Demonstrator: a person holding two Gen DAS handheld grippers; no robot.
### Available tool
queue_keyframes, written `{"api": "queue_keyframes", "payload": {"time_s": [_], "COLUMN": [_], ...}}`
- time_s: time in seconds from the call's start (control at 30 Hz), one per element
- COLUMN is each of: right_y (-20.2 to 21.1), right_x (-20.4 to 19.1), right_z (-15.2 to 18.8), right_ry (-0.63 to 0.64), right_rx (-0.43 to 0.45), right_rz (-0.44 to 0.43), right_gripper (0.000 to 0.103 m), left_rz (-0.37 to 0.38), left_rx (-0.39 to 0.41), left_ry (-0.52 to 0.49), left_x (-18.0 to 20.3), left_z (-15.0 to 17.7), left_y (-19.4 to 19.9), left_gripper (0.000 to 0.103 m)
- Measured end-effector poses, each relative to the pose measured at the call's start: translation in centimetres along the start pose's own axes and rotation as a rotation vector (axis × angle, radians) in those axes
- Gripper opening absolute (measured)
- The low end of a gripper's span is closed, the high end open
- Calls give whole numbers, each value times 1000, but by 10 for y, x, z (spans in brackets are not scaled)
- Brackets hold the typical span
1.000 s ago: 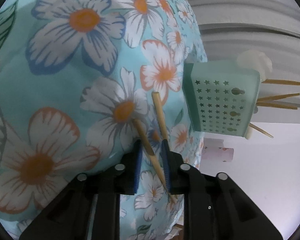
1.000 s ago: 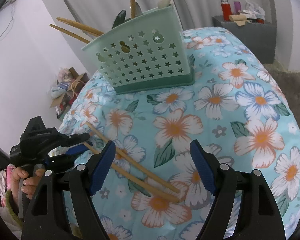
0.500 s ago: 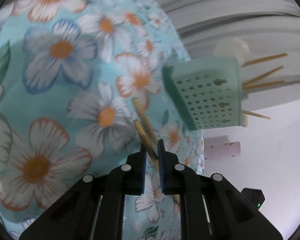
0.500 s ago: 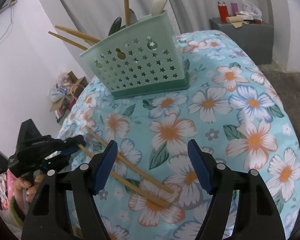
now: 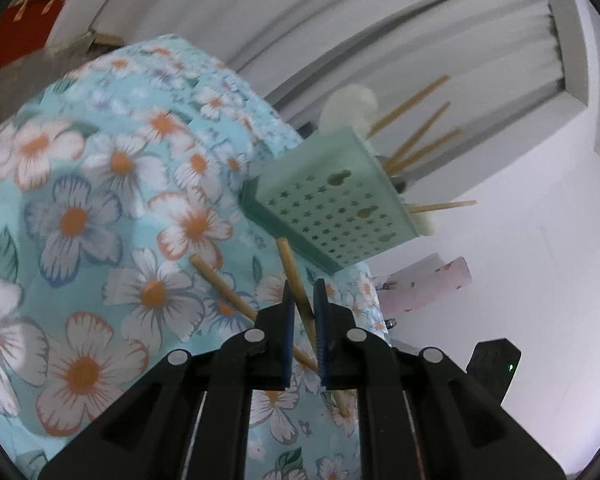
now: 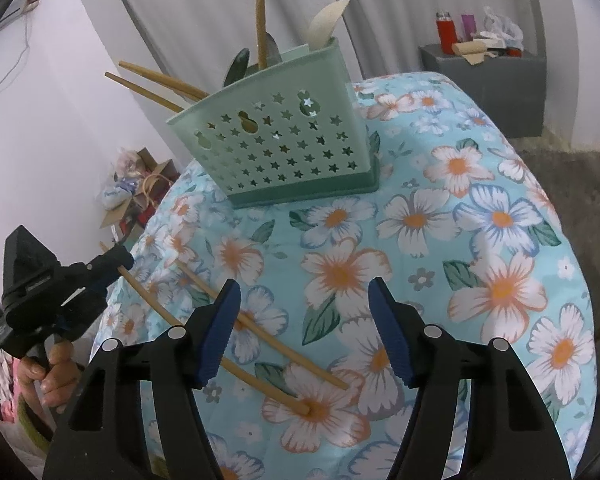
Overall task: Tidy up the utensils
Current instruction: 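Grasp the other chopstick with the right tool while the left tool holds its chopstick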
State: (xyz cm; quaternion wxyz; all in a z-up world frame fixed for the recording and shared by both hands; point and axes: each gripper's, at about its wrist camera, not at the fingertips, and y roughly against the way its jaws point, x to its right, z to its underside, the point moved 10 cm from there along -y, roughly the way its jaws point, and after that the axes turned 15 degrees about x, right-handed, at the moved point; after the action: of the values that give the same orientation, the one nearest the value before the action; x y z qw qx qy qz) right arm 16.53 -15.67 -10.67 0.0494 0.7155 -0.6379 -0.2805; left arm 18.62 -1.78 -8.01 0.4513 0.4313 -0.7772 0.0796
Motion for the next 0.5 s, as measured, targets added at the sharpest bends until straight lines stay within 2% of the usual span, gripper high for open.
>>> {"api": "queue_keyframes", "payload": {"time_s": [0.43,0.5], "right_y": [1,0], "right_x": [-13,-18], "right_z": [-7,-9], "right_ry": [55,72], "right_rx": [12,14], "right_rz": [-11,-17], "right_gripper": [56,53], "left_rz": [15,13], "left_rx": [18,21], "left_ry": [-54,-64], "left_x": [0,1], "left_z": [0,0], "left_y": [11,12], "left_gripper": [9,9]}}
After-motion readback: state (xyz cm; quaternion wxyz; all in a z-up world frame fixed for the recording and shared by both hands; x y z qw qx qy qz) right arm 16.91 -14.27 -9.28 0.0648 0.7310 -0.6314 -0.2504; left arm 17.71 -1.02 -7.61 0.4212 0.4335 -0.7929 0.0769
